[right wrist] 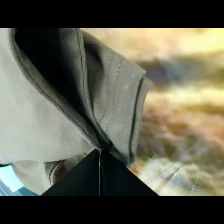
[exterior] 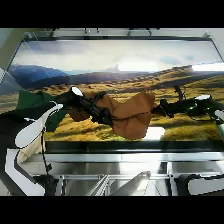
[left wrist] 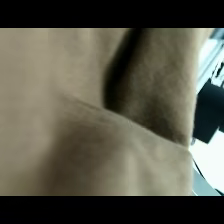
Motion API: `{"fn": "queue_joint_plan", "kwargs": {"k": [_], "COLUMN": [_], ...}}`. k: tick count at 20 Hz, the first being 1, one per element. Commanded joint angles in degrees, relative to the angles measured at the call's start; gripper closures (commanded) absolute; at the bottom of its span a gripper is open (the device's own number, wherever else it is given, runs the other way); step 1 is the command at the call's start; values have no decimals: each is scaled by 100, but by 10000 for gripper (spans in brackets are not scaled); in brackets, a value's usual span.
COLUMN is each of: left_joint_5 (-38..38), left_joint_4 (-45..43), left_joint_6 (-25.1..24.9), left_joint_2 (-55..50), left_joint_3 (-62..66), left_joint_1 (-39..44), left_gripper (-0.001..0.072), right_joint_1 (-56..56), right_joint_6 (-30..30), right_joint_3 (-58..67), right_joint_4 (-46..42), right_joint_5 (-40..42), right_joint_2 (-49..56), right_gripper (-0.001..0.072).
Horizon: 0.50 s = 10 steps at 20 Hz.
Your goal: Fold the shirts.
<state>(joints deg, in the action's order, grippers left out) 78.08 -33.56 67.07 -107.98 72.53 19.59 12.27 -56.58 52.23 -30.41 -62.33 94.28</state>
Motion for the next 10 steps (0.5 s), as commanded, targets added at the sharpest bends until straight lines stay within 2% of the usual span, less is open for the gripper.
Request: {"fn": "queue_joint_plan", "kwargs": {"k": [1, 6, 10], "left_joint_5": [527, 1364, 1377], "left_joint_4": [15, 63, 70], "left_joint_6": [0, 2, 2], "left_joint_2": [-50, 431, 1259], "left_joint_3": [426, 850, 992], "left_joint_1": [13, -42, -446], "left_gripper": [702, 701, 682], "right_joint_1": [2, 323, 929], "right_joint_6": [0, 59, -74], "right_joint_3": [22, 243, 426], "right_joint_4": [0, 2, 44], "right_joint_5": [-9, -544, -592], "right_joint_2": [2, -258, -953], "right_gripper": [690, 691, 691]}}
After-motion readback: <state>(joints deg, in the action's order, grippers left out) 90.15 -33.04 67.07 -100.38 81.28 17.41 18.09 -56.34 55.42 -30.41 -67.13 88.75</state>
